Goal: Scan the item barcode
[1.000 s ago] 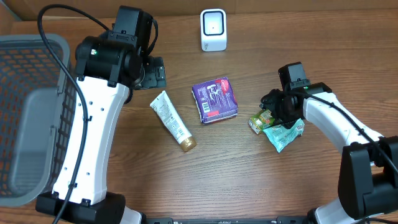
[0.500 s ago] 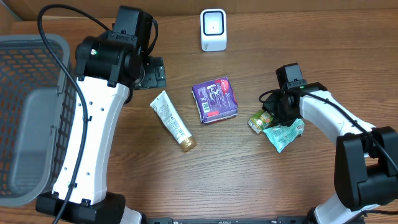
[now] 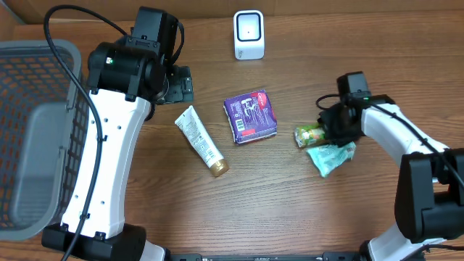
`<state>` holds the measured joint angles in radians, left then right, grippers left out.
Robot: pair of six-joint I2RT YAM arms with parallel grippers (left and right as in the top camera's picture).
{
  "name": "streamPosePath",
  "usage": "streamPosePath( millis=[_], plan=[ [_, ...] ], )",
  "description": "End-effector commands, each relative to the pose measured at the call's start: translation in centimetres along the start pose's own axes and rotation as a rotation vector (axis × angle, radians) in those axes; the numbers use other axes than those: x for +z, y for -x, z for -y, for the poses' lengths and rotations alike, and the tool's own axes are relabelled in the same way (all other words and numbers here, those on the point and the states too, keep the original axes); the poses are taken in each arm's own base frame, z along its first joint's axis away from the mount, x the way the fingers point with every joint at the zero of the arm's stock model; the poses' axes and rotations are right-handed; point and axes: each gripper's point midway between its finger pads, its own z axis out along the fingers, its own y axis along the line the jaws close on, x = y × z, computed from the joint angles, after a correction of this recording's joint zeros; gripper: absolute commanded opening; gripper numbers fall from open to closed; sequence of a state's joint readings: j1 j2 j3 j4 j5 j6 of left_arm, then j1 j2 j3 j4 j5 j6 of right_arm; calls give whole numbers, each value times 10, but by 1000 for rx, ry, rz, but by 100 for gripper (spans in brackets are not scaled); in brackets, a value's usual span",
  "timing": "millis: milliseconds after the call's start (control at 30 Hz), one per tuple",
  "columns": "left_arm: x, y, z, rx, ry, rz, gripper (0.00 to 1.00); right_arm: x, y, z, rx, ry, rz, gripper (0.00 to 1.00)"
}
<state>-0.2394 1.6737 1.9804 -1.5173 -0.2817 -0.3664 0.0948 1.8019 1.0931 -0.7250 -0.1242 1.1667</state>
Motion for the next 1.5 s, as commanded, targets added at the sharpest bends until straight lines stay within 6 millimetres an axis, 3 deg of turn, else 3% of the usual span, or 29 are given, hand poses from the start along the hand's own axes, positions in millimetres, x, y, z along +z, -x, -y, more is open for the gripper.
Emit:
streamPosePath(
  millis=[0, 100, 267, 533, 667, 867, 1000, 1167, 1467],
  plan=[
    [3, 0, -3, 4, 16, -1, 99, 3, 10, 11, 227, -20, -11, 51],
    [3, 0, -3, 4, 16, -1, 100, 2, 13, -2, 227, 43, -36, 54],
    [3, 0, -3, 4, 16, -1, 99, -9, 24, -40, -127, 177, 21, 60],
    [3, 0, -3, 4, 16, -1, 99, -68, 34, -70, -541, 241, 158, 66],
    [3, 0, -3, 4, 16, -1, 100, -80, 18, -51, -586, 190, 105, 56],
    [3, 0, -3, 4, 16, -1, 99, -53, -25, 11, -612, -31, -62, 7],
    [3, 0, -3, 4, 16, -1, 100, -35, -38, 28, -630, -65, -90, 4],
    [3, 0, -3, 4, 16, -1, 100, -19, -42, 35, -642, -56, -87, 4],
    [3, 0, -3, 4, 16, -1, 100, -6, -58, 12, -687, 80, -97, 4]
  ],
)
